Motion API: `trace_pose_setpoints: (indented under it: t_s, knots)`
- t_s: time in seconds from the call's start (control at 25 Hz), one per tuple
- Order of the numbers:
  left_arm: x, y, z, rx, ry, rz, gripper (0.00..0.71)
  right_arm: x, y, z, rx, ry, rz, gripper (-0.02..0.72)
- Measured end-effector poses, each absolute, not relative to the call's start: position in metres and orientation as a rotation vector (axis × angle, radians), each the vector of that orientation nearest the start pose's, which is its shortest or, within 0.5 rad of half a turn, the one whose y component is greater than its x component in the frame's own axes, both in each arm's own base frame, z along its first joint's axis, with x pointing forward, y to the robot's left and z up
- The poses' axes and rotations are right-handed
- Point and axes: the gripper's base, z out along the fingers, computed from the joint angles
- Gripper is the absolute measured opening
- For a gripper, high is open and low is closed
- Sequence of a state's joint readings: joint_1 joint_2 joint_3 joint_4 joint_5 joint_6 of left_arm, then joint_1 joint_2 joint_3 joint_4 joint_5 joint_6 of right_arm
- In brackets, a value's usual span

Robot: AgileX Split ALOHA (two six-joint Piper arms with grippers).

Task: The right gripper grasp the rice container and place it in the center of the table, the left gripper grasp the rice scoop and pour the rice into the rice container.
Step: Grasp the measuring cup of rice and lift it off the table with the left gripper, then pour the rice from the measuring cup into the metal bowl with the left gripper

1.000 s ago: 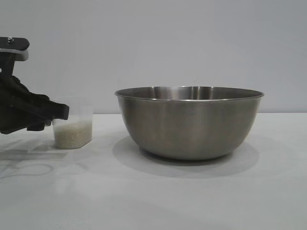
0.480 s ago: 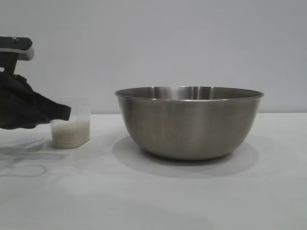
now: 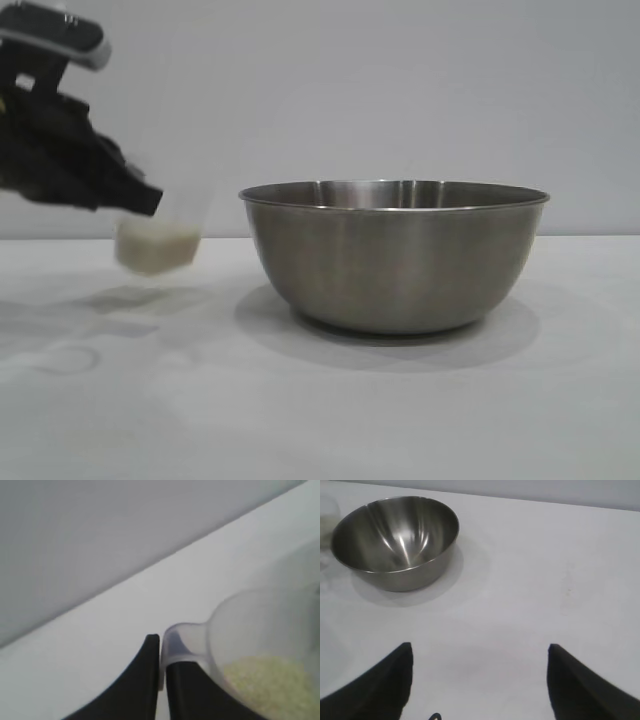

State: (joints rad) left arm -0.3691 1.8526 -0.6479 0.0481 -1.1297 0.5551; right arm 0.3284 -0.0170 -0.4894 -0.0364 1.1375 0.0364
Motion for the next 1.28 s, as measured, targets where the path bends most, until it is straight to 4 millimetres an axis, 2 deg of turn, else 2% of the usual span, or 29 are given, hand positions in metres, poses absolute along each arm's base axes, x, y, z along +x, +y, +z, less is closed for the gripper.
trace_pose_setpoints:
  t_s: [0.24,0.4,0.56,0.76,1.0,1.28]
  knots:
    - [0.330,-0.151,0.202,0.951,1.089,0.223,0.000,-0.008,-0.006,0.268,-0.305,2.097,0.173,0.509]
    - [0.336,-0.174,0.213,1.199,0.901,0.347,0.000,-0.008,-0.006,0.268,-0.305,2.097,0.173,0.509]
    - [0.334,-0.191,0.212,1.473,0.690,0.472,0.000,-0.008,-0.006,0.268,-0.305,2.097,0.173,0.509]
    - [0.331,-0.201,0.206,1.730,0.422,0.636,0.000,-0.008,-0.006,0.268,-0.305,2.097,0.173,0.509]
    - [0.322,-0.215,0.204,1.852,0.044,0.827,0.000,-0.008,-0.006,0.268,-0.305,2.097,0.173,0.509]
    - [0.308,-0.233,0.205,1.843,-0.214,0.907,0.000,-0.008,-0.006,0.268,-0.305,2.097,0.173,0.509]
